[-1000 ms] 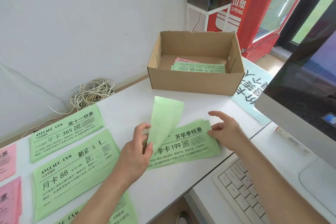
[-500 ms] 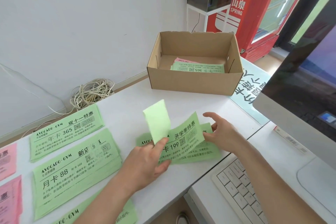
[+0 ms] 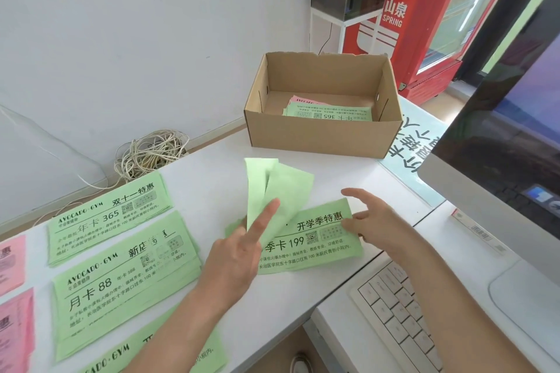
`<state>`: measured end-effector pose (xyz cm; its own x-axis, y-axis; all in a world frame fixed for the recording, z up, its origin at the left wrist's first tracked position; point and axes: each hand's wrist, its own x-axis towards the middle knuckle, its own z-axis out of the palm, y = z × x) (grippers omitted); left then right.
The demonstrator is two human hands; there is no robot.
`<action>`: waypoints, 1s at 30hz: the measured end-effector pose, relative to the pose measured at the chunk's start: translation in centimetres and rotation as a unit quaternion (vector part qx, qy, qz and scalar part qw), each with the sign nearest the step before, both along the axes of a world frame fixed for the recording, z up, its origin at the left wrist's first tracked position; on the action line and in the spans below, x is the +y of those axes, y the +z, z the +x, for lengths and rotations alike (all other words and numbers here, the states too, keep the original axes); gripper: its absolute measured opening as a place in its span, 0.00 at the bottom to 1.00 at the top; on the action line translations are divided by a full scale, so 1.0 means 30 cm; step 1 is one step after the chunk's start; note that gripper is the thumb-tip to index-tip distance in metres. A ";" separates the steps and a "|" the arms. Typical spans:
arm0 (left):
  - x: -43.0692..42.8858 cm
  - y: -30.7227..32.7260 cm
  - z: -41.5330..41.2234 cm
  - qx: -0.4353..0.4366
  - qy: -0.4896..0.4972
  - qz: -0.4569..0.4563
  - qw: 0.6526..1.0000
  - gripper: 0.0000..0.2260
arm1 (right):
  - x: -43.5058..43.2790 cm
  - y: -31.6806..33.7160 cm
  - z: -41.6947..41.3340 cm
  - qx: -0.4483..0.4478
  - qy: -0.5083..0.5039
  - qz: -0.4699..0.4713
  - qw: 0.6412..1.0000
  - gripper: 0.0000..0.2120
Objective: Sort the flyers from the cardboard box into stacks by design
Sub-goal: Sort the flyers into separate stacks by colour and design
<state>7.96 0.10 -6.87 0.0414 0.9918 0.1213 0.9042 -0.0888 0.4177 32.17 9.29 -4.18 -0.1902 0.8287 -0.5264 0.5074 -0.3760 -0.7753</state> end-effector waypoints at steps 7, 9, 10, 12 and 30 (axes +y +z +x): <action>0.009 -0.031 0.007 0.133 -0.106 0.007 0.985 0.30 | 0.015 -0.023 -0.002 0.088 -0.082 0.001 0.993 0.24; 0.006 -0.029 0.003 0.147 -0.110 -0.002 0.983 0.33 | 0.019 -0.024 -0.013 0.095 -0.097 0.013 0.991 0.22; 0.007 -0.032 0.000 0.153 -0.112 0.004 0.982 0.31 | 0.021 -0.028 -0.019 0.087 -0.104 0.023 0.990 0.22; 0.012 -0.030 -0.006 0.144 -0.108 0.013 0.983 0.25 | 0.023 -0.043 -0.034 0.060 -0.121 0.051 0.990 0.22; 0.053 0.032 -0.065 -0.176 0.085 -0.097 0.976 0.06 | 0.000 -0.107 -0.028 -0.084 -0.070 0.182 0.977 0.09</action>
